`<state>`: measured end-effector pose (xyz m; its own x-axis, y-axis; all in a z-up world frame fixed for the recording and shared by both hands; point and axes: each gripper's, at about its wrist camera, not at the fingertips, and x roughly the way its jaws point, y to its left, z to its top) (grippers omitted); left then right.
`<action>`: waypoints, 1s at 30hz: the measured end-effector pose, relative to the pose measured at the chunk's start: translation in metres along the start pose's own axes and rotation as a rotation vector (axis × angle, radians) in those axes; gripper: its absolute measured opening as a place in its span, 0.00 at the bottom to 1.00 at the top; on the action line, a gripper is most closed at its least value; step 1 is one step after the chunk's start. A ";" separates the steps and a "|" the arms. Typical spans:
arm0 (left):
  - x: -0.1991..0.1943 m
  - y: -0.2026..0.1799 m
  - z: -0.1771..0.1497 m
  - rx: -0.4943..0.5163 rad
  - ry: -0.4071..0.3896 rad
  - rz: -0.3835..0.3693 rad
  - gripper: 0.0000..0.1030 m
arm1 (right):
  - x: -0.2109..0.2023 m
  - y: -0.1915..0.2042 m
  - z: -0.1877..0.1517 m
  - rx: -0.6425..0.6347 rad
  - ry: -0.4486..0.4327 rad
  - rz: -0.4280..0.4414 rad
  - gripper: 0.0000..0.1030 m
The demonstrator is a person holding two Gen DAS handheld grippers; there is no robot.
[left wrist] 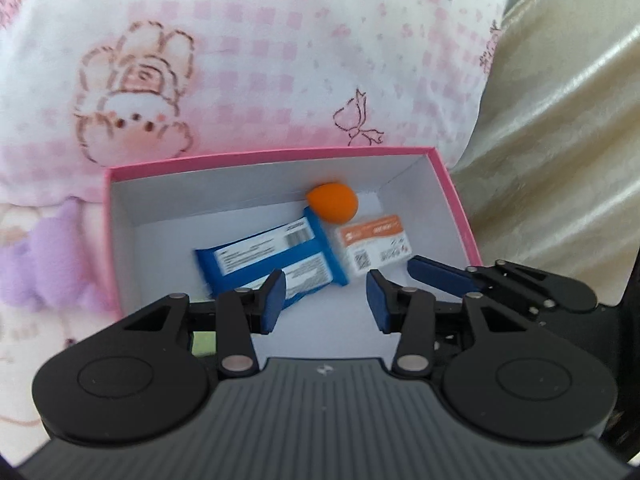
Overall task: Organize objects
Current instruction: 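Withdraw the open left tool up and away from the pink box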
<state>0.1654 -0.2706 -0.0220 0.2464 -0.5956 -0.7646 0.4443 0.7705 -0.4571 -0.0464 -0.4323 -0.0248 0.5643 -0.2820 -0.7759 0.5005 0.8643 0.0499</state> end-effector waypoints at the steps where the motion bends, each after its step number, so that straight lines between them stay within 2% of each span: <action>1: -0.008 0.001 -0.004 0.010 -0.001 0.014 0.47 | -0.006 0.002 -0.003 0.018 -0.004 0.020 0.37; 5: -0.037 0.005 -0.016 0.019 0.011 0.051 0.55 | -0.032 0.014 -0.010 0.033 -0.007 0.070 0.40; 8: -0.060 0.005 -0.024 0.030 0.027 0.064 0.56 | -0.046 0.025 -0.008 0.021 0.003 0.089 0.40; 15: -0.115 0.001 -0.045 0.061 -0.015 0.091 0.62 | -0.091 0.044 -0.015 -0.016 -0.015 0.085 0.44; 19: -0.139 0.000 -0.060 0.062 -0.025 0.094 0.65 | -0.121 0.057 -0.019 -0.044 -0.072 0.094 0.67; 24: -0.155 0.008 -0.073 0.044 -0.013 0.107 0.66 | -0.140 0.074 -0.025 -0.099 -0.083 0.101 0.72; 28: -0.163 0.018 -0.085 0.021 -0.005 0.134 0.67 | -0.143 0.088 -0.031 -0.126 -0.065 0.113 0.83; 30: -0.166 0.022 -0.091 0.020 -0.001 0.141 0.71 | -0.142 0.096 -0.033 -0.142 -0.045 0.123 0.87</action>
<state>0.0562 -0.1343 0.0538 0.3088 -0.4822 -0.8198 0.4226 0.8417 -0.3359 -0.1003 -0.2959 0.0691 0.6461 -0.1861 -0.7402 0.3300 0.9426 0.0511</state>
